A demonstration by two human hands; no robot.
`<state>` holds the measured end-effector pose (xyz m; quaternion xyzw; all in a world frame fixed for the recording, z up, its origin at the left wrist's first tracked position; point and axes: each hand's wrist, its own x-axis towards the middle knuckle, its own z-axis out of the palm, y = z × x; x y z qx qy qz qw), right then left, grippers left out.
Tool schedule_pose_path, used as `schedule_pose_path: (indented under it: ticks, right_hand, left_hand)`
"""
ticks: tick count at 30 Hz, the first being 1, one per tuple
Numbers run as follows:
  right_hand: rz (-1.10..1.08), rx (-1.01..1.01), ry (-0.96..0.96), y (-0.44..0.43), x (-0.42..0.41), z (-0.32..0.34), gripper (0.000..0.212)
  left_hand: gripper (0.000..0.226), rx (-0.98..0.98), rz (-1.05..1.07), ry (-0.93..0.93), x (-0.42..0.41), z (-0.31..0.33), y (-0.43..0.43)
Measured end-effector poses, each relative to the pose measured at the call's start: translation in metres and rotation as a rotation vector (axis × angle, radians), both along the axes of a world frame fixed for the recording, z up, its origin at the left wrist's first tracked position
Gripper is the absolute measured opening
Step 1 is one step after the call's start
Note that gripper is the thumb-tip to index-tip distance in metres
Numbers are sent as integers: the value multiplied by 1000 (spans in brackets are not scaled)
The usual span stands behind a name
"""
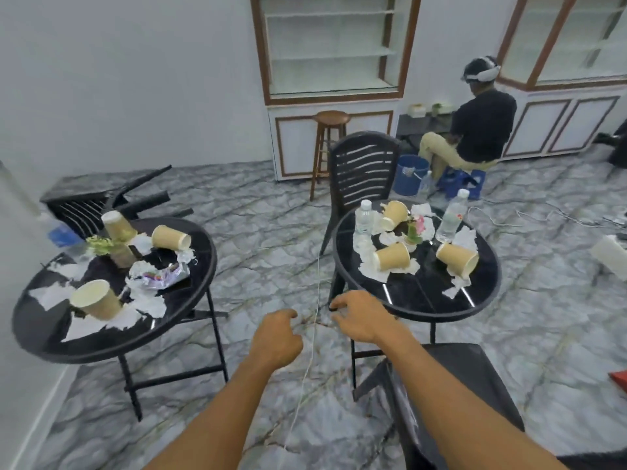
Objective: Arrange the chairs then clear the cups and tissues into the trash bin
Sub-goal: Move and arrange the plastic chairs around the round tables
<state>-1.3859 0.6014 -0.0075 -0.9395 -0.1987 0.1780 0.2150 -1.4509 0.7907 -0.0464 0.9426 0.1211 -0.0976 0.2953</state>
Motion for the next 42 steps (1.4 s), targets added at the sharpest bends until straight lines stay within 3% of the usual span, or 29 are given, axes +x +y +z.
schedule_pose_path:
  ticks: [8, 24, 27, 33, 42]
  right_hand:
    - [86, -46, 40, 92, 101, -24, 40]
    - [263, -83, 114, 256, 413, -49, 39]
    - [284, -97, 106, 292, 469, -49, 40]
    - [274, -118, 76, 384, 613, -54, 42]
    - [307, -120, 73, 526, 802, -37, 41]
  left_hand:
    - [58, 2, 76, -2, 98, -17, 80]
    - [61, 44, 176, 85, 384, -13, 215]
    - [50, 20, 199, 69, 441, -15, 254]
    - [62, -12, 230, 48, 587, -28, 343]
    - [63, 5, 246, 49, 777, -10, 496]
